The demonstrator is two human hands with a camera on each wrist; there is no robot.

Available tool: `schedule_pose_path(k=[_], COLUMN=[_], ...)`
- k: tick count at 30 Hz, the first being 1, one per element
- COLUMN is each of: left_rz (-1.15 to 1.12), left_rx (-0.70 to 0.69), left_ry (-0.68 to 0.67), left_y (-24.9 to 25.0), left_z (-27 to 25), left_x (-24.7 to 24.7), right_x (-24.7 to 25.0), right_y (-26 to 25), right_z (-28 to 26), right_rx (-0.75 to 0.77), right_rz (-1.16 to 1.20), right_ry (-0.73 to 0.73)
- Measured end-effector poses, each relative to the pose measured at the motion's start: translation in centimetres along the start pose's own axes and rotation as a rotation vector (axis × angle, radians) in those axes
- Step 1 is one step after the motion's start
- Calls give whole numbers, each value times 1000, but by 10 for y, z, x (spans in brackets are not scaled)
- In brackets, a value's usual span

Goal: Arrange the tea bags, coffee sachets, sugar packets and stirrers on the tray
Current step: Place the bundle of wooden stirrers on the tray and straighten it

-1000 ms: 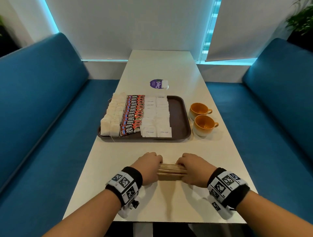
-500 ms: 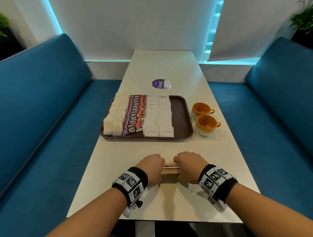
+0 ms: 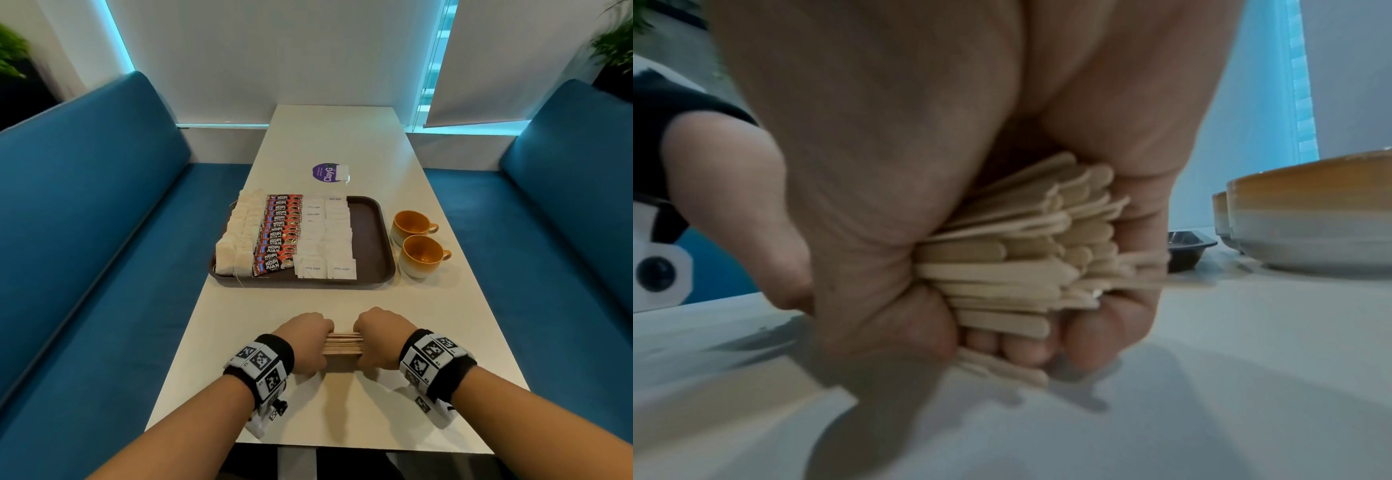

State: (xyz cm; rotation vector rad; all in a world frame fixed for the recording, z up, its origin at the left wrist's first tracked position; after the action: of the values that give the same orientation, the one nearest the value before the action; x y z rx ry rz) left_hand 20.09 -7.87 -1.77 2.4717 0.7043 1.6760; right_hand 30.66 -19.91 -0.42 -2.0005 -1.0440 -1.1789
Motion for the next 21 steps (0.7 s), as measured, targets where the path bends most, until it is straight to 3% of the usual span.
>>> schedule_pose_path(k=[9,14,18,21], left_rz=[-97,-335,-742,-867], left_rx=[-18,-50,-156,-204], left_ry=[47,76,162,218], left_y=[-2,-13,-17,-7], left_z=[-4,-5,-10,-12], left_x=[3,13,22,32], right_x=[21,67,112,126], right_y=[-9,-12,-16,-26], right_z=[-1,-15,-33,-42], right_rx=[-4,27,96,218], right_rz=[-99,29,283,349], right_ry=[61,127,313,529])
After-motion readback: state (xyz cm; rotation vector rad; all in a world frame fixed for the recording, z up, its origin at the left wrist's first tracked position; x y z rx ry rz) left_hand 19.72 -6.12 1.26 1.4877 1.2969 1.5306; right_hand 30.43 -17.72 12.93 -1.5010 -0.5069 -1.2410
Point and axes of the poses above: each hand's wrist, its own z-axis towards the middle knuckle, its own x-axis out of the back of the hand, y = z × x, the point moved 2 cm from there along z, towards the middle knuckle, and after that the axes turned 2 degrees about -z, right-handed, at the moved point
